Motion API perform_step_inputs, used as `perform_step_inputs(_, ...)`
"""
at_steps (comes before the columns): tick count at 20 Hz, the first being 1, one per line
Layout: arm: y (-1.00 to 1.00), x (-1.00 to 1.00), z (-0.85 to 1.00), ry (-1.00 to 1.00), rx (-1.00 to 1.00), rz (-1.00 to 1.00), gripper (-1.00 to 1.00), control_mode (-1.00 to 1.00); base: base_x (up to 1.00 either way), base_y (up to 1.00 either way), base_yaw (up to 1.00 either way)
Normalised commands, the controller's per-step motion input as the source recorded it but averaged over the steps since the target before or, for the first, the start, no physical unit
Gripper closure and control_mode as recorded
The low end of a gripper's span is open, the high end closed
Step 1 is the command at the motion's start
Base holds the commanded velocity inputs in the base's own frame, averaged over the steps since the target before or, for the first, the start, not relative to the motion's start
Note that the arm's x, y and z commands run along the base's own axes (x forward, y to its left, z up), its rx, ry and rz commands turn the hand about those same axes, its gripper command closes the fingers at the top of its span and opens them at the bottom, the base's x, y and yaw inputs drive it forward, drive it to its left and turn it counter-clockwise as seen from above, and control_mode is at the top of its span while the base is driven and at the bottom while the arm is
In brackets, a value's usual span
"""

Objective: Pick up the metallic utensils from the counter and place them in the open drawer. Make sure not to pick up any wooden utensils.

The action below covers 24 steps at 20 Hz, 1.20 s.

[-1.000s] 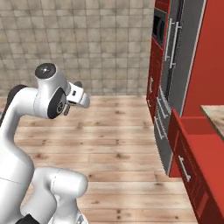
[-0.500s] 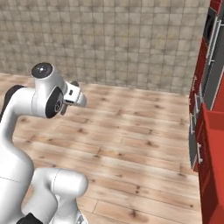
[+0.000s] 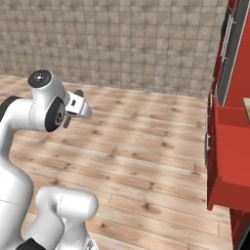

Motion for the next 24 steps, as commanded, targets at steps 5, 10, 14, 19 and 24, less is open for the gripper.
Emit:
perform_step_inputs(5, 0.00, 0.00, 0.00, 0.00, 0.00, 0.00, 1.00, 1.00, 0.21, -0.73, 0.02)
perform_step_inputs(10, 0.00, 0.00, 0.00, 0.00, 0.00, 0.00, 1.00, 1.00, 0.78, -0.75, 0.10)
perform_step_inputs(14, 0.00, 0.00, 0.00, 0.00, 0.00, 0.00, 1.00, 1.00, 0.93, -0.01, 0.04)
perform_step_inputs(19, 0.00, 0.00, 0.00, 0.00, 0.00, 0.00, 1.00, 1.00, 0.42, -0.32, 0.06)
perform_step_inputs(24, 0.00, 0.00, 0.00, 0.00, 0.00, 0.00, 1.00, 1.00, -0.27, -0.81, 0.01)
